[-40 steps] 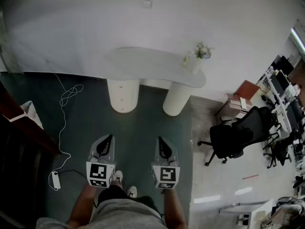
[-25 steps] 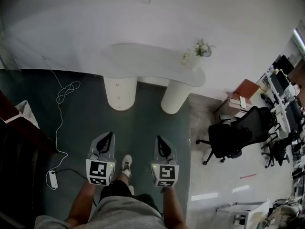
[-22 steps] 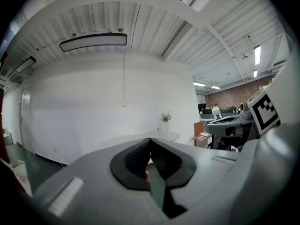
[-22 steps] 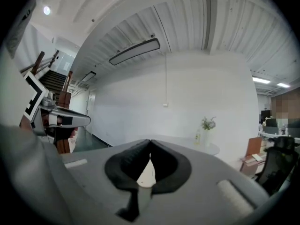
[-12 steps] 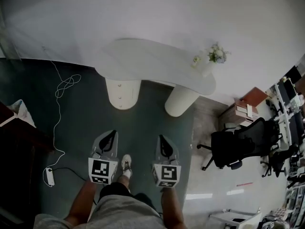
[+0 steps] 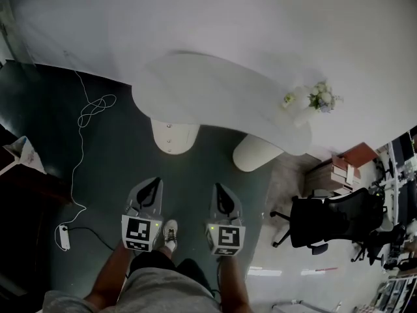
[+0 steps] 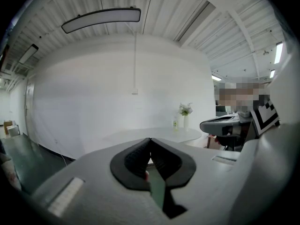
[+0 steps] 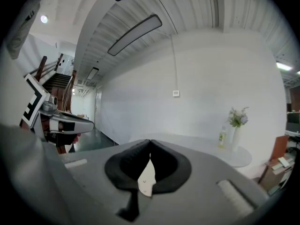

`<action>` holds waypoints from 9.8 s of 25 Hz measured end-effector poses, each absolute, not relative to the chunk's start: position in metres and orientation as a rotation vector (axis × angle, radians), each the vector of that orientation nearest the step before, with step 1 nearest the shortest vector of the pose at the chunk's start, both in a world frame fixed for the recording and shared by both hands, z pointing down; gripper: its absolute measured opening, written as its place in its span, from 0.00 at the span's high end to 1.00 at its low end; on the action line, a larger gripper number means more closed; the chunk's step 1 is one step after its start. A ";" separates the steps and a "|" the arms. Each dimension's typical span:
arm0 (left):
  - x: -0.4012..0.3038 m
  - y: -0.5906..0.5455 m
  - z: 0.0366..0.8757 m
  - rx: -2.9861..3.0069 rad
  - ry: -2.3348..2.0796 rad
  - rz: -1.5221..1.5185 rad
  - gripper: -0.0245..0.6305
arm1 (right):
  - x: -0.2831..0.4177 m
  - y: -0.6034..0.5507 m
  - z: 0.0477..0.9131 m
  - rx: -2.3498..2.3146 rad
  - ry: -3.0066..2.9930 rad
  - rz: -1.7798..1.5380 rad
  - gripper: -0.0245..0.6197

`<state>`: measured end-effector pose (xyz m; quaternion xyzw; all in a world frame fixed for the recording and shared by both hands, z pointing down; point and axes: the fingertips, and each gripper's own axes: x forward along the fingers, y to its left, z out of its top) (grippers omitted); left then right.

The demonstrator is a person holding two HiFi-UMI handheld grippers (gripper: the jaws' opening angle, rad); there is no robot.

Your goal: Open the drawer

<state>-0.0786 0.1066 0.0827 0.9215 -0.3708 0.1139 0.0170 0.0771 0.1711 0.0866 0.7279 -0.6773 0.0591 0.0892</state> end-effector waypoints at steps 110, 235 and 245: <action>0.050 -0.271 0.771 2.462 -1.321 0.865 0.79 | 0.192 -0.087 0.674 1.801 -2.084 0.382 0.96; -0.063 -0.082 0.540 2.506 -1.234 0.695 0.60 | 0.098 -0.054 0.459 1.746 -2.089 0.328 0.96; -0.057 -0.108 0.365 2.660 -1.257 0.589 0.73 | 0.092 -0.061 0.330 1.867 -2.096 0.314 0.96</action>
